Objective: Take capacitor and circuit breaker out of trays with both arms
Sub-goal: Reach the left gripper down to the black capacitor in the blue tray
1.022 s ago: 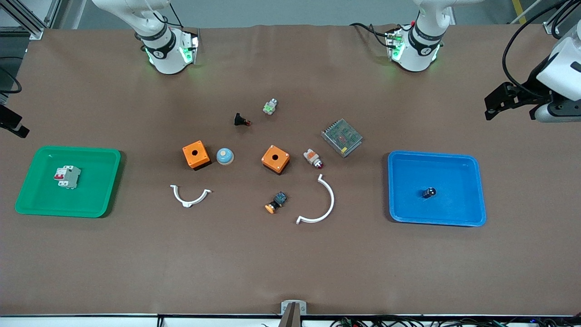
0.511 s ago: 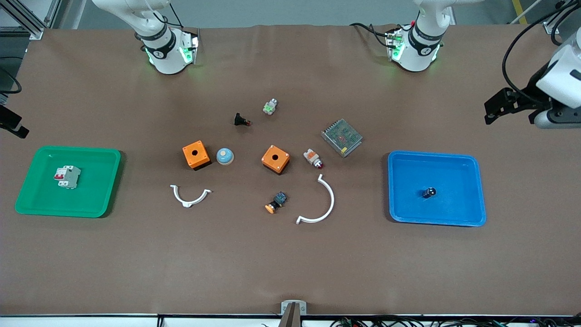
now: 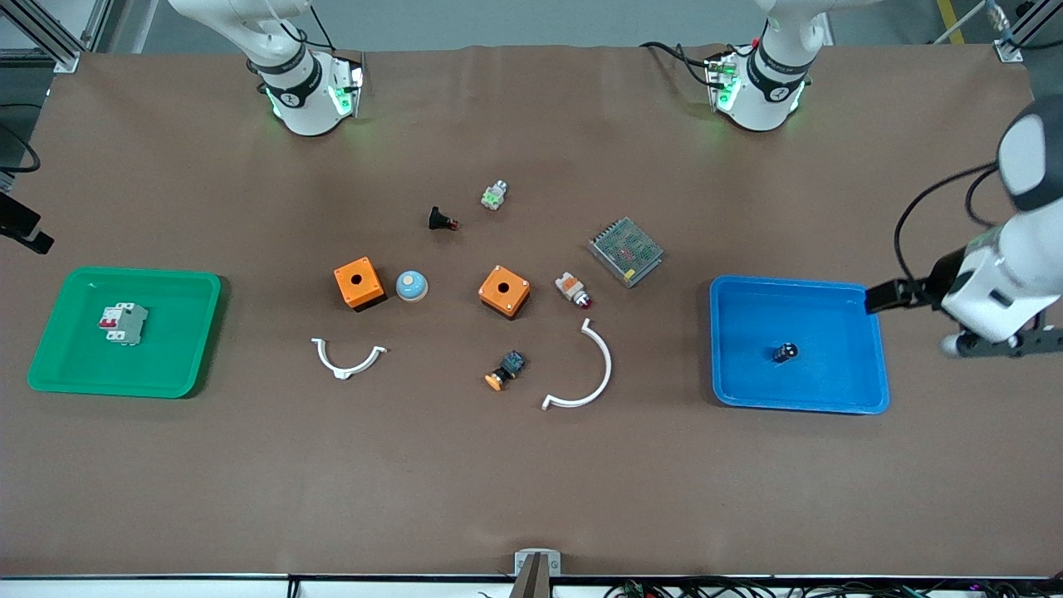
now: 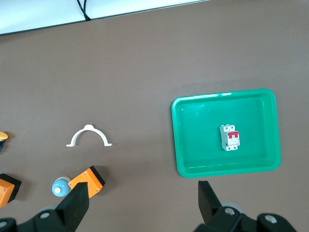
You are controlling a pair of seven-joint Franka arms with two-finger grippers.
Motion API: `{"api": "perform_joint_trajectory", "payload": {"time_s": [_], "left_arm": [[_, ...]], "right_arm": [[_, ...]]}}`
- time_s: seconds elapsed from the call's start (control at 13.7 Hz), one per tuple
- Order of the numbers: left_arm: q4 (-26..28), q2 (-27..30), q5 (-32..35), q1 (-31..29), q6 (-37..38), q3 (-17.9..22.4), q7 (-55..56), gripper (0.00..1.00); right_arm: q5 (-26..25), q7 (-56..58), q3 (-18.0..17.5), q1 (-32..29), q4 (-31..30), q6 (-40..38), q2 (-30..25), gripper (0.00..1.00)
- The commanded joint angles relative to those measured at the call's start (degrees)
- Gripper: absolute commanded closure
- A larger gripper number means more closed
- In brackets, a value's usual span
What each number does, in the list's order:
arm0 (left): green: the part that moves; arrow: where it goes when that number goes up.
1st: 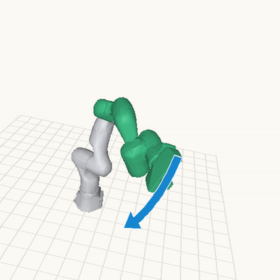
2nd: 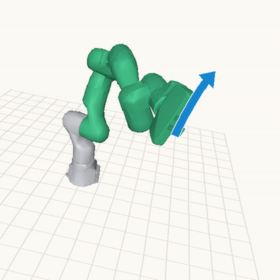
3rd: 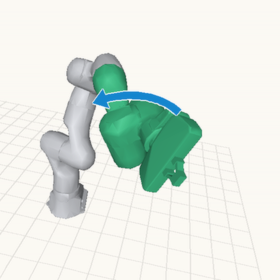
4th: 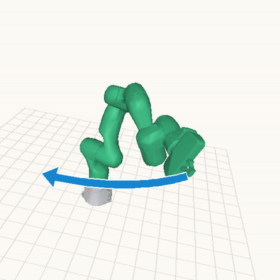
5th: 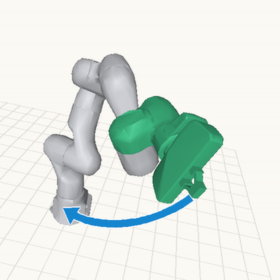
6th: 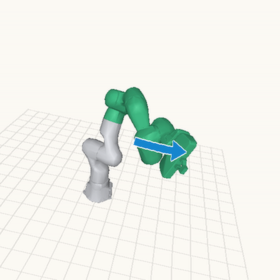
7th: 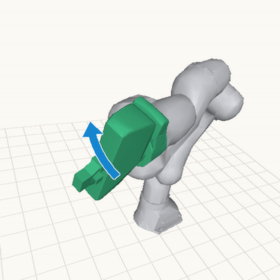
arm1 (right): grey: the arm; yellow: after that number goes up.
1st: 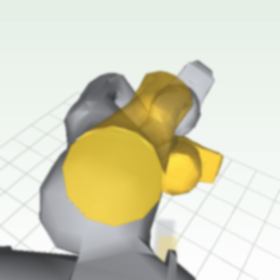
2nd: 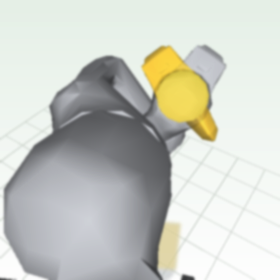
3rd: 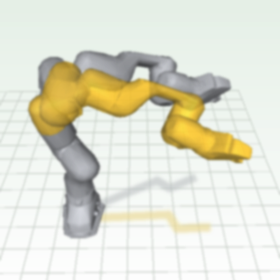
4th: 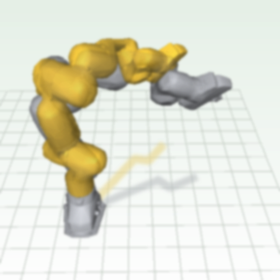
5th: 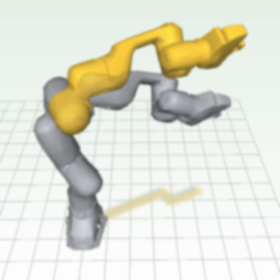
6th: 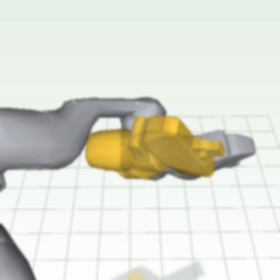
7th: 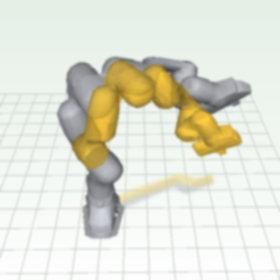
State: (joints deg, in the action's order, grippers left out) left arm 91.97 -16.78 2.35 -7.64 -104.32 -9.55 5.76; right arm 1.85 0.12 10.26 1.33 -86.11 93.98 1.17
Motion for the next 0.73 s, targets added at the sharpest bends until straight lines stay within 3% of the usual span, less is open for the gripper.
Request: {"api": "perform_joint_trajectory", "payload": {"time_s": [0.0,0.15,0.29,0.66], "left_arm": [[11.18,1.75,-0.16,-0.88,-11.91,-0.47,-0.14,0.0],[18.3,1.75,-0.24,-0.71,-21.58,-0.91,-0.05,0.05],[22.36,0.88,-0.24,-0.62,-28.02,-1.0,-0.14,0.19],[22.73,-6.24,-0.51,-0.18,-34.98,-1.69,-0.31,0.25]], "right_arm": [[-1.23,-0.65,0.03,-0.01,1.21,-0.37,0.67,0.0],[-2.19,-0.73,0.03,-0.1,1.21,-0.72,0.94,0.0],[-3.77,-0.65,0.03,0.42,1.21,-0.55,1.64,0.0],[-5.8,-0.65,0.03,-0.1,0.6,-1.34,3.92,0.0]]}}
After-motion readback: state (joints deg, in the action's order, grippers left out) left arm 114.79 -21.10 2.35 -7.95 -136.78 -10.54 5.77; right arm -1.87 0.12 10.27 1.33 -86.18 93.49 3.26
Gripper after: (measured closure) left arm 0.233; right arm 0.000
